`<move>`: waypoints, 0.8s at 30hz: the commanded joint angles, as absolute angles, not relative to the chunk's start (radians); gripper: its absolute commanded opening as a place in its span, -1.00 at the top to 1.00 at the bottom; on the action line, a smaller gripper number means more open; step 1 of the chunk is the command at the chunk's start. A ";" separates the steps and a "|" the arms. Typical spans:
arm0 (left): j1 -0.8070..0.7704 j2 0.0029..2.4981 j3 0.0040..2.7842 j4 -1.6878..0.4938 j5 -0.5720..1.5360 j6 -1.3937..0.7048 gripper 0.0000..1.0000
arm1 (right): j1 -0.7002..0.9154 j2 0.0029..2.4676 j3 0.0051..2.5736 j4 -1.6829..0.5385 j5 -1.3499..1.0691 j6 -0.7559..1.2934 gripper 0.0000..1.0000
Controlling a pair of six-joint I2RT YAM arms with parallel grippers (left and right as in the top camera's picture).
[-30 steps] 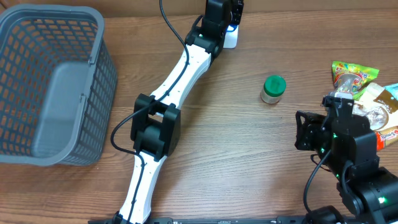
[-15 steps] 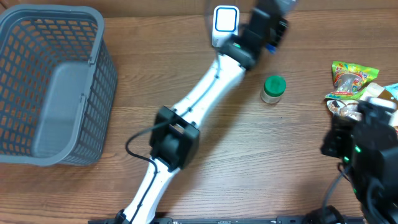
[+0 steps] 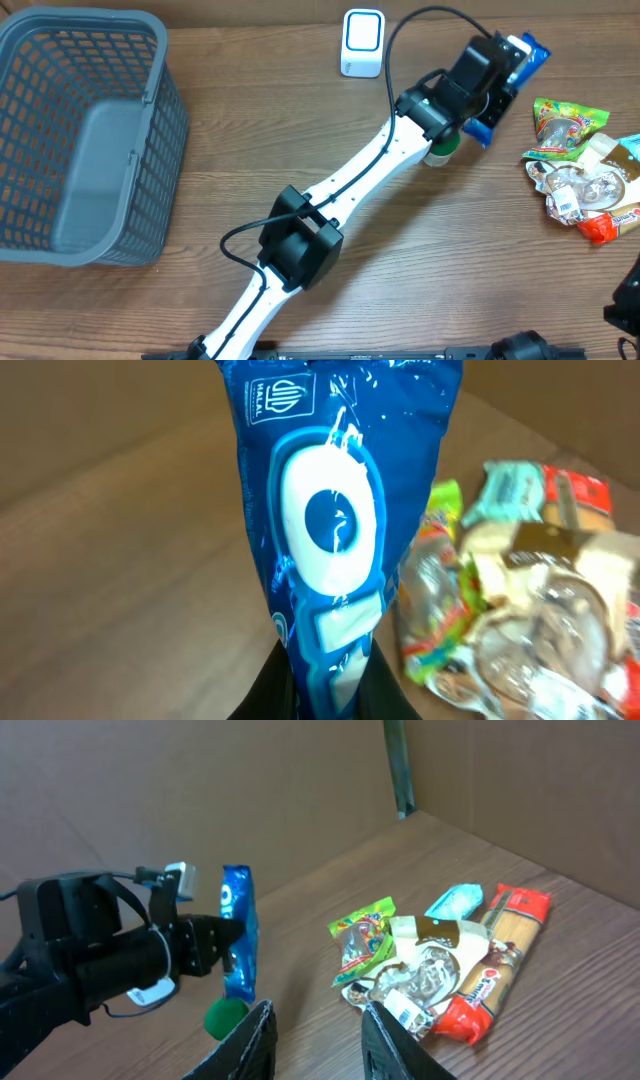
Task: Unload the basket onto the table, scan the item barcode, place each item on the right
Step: 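Swing the Oreo pack over to the snack pile at the right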
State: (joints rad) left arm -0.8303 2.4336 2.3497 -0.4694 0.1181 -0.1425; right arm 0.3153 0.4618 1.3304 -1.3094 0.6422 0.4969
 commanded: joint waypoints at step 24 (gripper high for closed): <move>-1.021 2.613 2.352 -0.262 0.188 -0.308 0.92 | 0.313 0.463 1.336 -1.335 0.607 0.529 0.37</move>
